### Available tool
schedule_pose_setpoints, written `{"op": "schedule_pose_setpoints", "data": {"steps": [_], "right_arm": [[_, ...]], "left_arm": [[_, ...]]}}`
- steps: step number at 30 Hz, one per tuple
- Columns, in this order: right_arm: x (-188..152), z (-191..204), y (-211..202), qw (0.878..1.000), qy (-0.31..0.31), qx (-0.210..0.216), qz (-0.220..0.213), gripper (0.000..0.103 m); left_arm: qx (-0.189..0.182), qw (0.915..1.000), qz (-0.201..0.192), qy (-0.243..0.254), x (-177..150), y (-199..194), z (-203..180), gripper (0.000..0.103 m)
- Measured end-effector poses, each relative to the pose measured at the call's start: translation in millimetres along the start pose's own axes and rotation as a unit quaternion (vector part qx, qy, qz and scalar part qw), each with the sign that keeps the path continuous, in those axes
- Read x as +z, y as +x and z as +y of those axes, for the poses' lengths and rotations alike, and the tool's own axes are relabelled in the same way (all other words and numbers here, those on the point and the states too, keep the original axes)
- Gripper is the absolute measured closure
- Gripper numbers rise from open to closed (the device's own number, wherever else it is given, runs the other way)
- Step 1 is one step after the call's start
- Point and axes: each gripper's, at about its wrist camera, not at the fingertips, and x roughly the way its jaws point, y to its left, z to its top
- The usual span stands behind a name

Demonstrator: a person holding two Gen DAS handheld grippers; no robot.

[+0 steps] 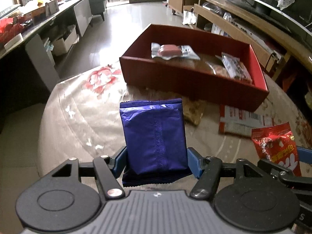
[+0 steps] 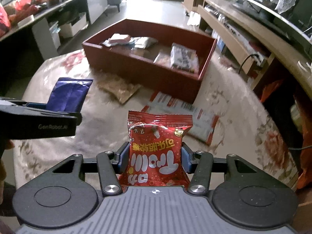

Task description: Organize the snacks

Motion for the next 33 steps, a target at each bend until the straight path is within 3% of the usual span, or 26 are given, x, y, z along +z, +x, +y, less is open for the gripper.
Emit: {"op": "schedule_pose_setpoints", "data": {"steps": [17, 33], "right_arm": [[57, -17, 1, 0.999, 0.017, 0.006, -0.051, 0.043], [109, -33, 27, 0.997, 0.030, -0.005, -0.071, 0.043]], "left_arm": [[0.015, 0.9988, -0.045, 0.007, 59, 7, -10, 0.035], [0.029, 0.9971, -0.069, 0.010, 117, 32, -22, 0.035]]}}
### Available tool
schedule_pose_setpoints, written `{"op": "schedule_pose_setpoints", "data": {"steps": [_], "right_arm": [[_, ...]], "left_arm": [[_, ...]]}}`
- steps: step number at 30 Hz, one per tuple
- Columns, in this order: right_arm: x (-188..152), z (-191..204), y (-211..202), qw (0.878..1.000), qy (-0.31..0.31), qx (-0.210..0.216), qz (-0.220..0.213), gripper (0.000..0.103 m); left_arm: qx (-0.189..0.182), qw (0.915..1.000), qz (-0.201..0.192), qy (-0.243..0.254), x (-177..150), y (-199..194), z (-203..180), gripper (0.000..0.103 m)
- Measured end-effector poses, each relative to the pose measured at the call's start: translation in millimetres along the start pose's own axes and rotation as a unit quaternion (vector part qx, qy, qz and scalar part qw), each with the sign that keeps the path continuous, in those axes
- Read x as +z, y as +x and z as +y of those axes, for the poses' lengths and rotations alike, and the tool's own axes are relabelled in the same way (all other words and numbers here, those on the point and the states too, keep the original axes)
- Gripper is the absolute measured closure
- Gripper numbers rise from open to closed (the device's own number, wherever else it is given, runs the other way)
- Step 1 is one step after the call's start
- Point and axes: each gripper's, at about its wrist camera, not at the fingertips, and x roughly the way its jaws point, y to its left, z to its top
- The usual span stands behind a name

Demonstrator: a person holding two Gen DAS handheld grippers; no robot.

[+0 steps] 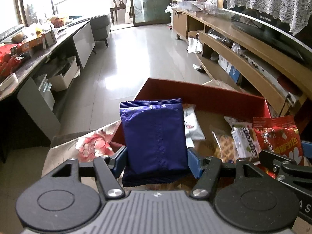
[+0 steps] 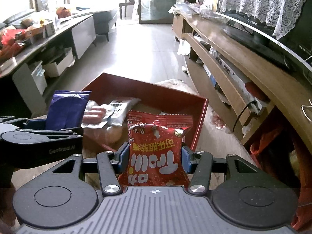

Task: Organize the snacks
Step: 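Open the left tool to drop the blue bag while the right releases the Trolli bag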

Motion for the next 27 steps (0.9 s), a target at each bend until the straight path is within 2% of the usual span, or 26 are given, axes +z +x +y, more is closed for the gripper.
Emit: {"op": "schedule_pose_setpoints", "data": {"steps": [16, 27], "right_arm": [[28, -11, 40, 1.000, 0.004, -0.010, 0.003, 0.043], [35, -15, 66, 1.000, 0.004, -0.012, 0.016, 0.043]], "left_arm": [[0.015, 0.9999, -0.003, 0.002, 27, 34, -10, 0.035], [0.017, 0.9998, 0.006, 0.003, 36, 58, -15, 0.035]]}}
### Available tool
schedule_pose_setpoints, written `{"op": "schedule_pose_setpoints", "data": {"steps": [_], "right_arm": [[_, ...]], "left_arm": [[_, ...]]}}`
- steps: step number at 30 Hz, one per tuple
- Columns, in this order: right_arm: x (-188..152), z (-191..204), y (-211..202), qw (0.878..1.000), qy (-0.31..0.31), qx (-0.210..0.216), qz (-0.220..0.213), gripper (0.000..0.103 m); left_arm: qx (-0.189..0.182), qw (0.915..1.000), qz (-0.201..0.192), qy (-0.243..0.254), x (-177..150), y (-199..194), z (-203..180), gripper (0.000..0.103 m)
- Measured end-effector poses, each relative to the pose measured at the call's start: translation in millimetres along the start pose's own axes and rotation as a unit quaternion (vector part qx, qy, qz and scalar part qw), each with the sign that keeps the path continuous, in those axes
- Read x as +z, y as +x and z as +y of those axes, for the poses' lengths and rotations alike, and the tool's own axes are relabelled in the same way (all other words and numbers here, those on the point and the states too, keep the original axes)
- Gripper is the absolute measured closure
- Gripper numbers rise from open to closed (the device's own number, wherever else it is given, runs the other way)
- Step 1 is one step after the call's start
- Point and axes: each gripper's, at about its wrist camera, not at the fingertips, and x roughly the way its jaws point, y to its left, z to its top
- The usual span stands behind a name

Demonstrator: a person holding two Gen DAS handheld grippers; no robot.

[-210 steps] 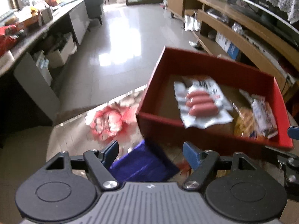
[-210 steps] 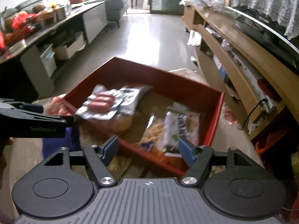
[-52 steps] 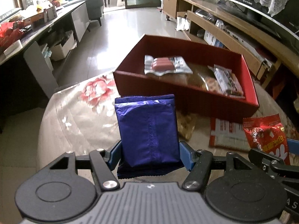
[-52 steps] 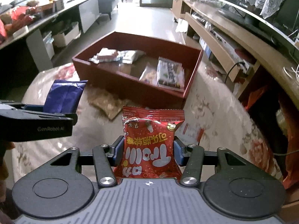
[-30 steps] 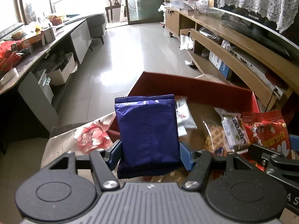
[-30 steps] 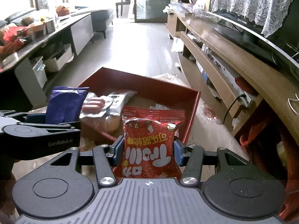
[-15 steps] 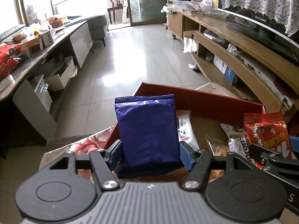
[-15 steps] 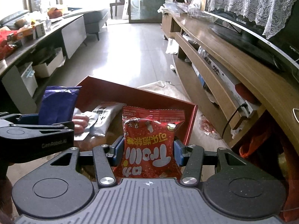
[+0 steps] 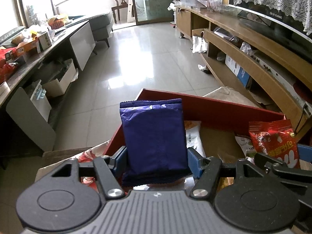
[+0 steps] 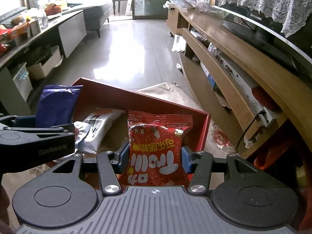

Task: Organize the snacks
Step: 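Open the left tool to drop the blue bag while the right releases the Trolli bag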

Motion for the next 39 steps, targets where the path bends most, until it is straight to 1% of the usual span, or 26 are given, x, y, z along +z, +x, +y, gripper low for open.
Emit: {"op": "schedule_pose_setpoints", "data": {"steps": [10, 15, 18, 21, 29, 31, 39], "right_arm": [[0, 2, 21, 1.000, -0.006, 0.011, 0.018, 0.043], [0, 1, 25, 1.000, -0.004, 0.018, 0.025, 0.039], [0, 3, 22, 1.000, -0.009, 0.018, 0.017, 0.037], [0, 3, 19, 1.000, -0.008, 0.019, 0.012, 0.032], [0, 0, 15, 1.000, 0.000, 0.017, 0.004, 0.031], [0, -1, 13, 1.000, 0.001, 0.019, 0.002, 0.029], [-3, -5, -2, 1.000, 0.006, 0.014, -0.010, 0.027]], "left_arm": [[-0.005, 0.9999, 0.011, 0.005, 3, 14, -4, 0.035], [-0.004, 0.9999, 0.010, 0.005, 3, 12, -4, 0.033], [-0.006, 0.9999, 0.009, -0.001, 4, 9, -1, 0.033], [-0.009, 0.9999, 0.009, -0.005, 4, 6, 3, 0.031], [-0.015, 0.9998, 0.006, -0.013, 7, 1, 10, 0.028], [-0.015, 0.9997, 0.005, -0.017, 7, -2, 13, 0.028], [-0.024, 0.9994, 0.004, -0.026, -2, -17, 29, 0.028]]}}
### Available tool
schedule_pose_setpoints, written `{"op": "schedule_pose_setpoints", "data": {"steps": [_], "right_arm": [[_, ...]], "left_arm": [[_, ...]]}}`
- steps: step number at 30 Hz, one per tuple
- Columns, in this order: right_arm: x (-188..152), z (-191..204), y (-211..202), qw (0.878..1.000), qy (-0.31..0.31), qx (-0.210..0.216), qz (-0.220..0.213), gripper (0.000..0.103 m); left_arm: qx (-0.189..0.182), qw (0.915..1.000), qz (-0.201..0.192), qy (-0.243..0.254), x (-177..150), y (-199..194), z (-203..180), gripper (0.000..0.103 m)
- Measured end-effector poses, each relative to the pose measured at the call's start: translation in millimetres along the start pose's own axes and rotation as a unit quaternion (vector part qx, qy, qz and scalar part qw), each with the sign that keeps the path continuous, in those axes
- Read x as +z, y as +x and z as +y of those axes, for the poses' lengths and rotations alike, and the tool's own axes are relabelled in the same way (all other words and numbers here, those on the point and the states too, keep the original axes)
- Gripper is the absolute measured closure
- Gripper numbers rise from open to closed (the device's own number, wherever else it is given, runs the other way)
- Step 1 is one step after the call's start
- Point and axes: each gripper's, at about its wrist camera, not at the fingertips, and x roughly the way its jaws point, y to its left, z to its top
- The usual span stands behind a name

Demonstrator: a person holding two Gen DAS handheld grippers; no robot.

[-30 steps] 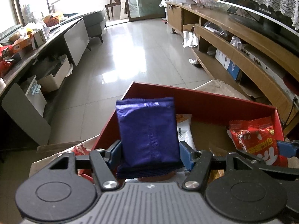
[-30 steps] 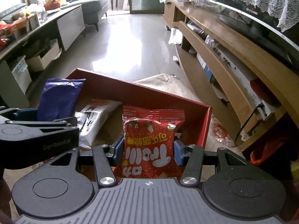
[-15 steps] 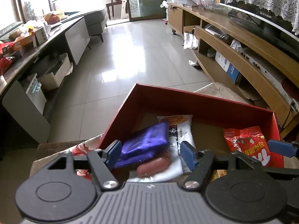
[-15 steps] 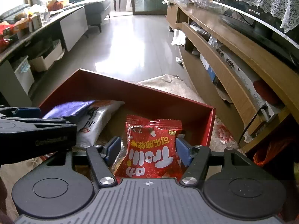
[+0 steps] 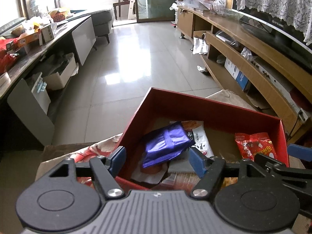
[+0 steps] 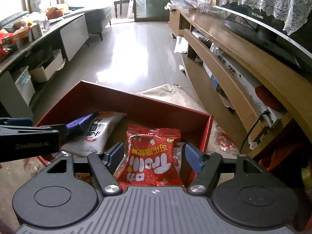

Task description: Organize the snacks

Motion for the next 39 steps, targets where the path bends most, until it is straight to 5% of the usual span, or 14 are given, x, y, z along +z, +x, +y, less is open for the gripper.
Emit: {"op": "schedule_pose_setpoints", "data": {"steps": [14, 20, 29, 34, 39], "right_arm": [[-19, 6, -30, 1.000, -0.016, 0.005, 0.000, 0.026], [-32, 16, -43, 0.999, -0.033, 0.023, 0.009, 0.025], [-51, 13, -45, 0.997, -0.056, 0.023, 0.043, 0.024], [-62, -4, -41, 0.997, -0.051, 0.010, 0.060, 0.024], [-67, -22, -35, 0.997, -0.035, -0.001, 0.073, 0.024]], "left_arm": [[-0.008, 0.9999, 0.012, -0.009, -28, -25, 30, 0.028], [-0.019, 0.9984, 0.046, -0.027, -50, -21, 48, 0.028], [-0.043, 0.9948, 0.092, -0.006, -74, 2, 10, 0.028], [-0.013, 0.9950, 0.098, -0.006, -78, 18, -13, 0.028], [0.019, 0.9931, 0.098, -0.061, -81, 36, -17, 0.027]]}}
